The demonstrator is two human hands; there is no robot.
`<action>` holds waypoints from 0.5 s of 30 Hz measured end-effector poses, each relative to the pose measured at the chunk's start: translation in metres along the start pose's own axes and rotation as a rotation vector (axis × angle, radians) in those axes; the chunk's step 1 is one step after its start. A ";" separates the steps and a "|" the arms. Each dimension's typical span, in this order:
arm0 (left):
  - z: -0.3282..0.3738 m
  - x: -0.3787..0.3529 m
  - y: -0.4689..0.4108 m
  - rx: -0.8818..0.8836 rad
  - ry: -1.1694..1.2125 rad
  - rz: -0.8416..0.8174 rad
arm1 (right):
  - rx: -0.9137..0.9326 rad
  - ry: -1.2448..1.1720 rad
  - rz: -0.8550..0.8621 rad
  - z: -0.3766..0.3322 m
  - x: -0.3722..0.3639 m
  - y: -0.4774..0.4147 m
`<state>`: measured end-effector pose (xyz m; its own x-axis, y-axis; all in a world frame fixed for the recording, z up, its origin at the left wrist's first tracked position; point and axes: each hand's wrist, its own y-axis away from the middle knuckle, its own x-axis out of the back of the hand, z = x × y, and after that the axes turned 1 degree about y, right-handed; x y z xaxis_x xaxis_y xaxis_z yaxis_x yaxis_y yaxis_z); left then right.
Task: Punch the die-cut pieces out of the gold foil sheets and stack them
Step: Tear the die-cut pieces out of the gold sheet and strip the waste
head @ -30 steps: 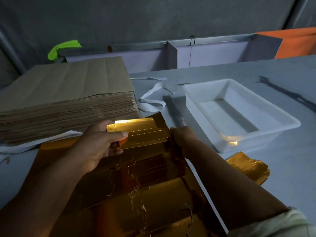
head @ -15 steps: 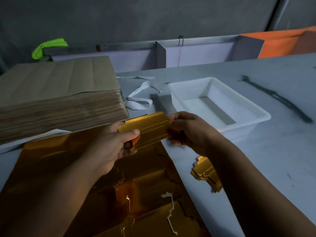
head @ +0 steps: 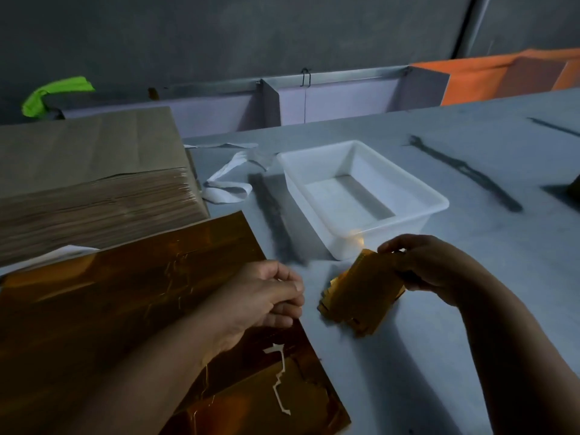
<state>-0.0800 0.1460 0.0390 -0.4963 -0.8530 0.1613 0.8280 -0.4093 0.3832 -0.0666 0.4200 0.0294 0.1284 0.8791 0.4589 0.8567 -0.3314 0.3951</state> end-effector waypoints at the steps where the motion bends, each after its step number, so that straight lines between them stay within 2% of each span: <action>1: -0.001 0.001 0.000 0.004 -0.008 0.003 | -0.013 0.018 0.032 0.004 0.000 -0.004; 5: -0.005 0.001 -0.003 0.014 -0.037 0.018 | -0.009 0.068 0.133 0.015 -0.005 -0.018; 10: 0.001 -0.017 -0.024 0.006 -0.211 0.063 | 0.031 0.306 0.251 0.019 -0.011 -0.024; 15: 0.010 -0.054 -0.063 -0.048 -0.663 0.082 | 0.046 0.486 0.249 0.020 -0.018 -0.024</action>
<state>-0.1078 0.2205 0.0154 -0.4736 -0.5085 0.7191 0.8731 -0.3785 0.3073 -0.0796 0.4193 -0.0041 0.0940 0.5127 0.8534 0.8521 -0.4847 0.1974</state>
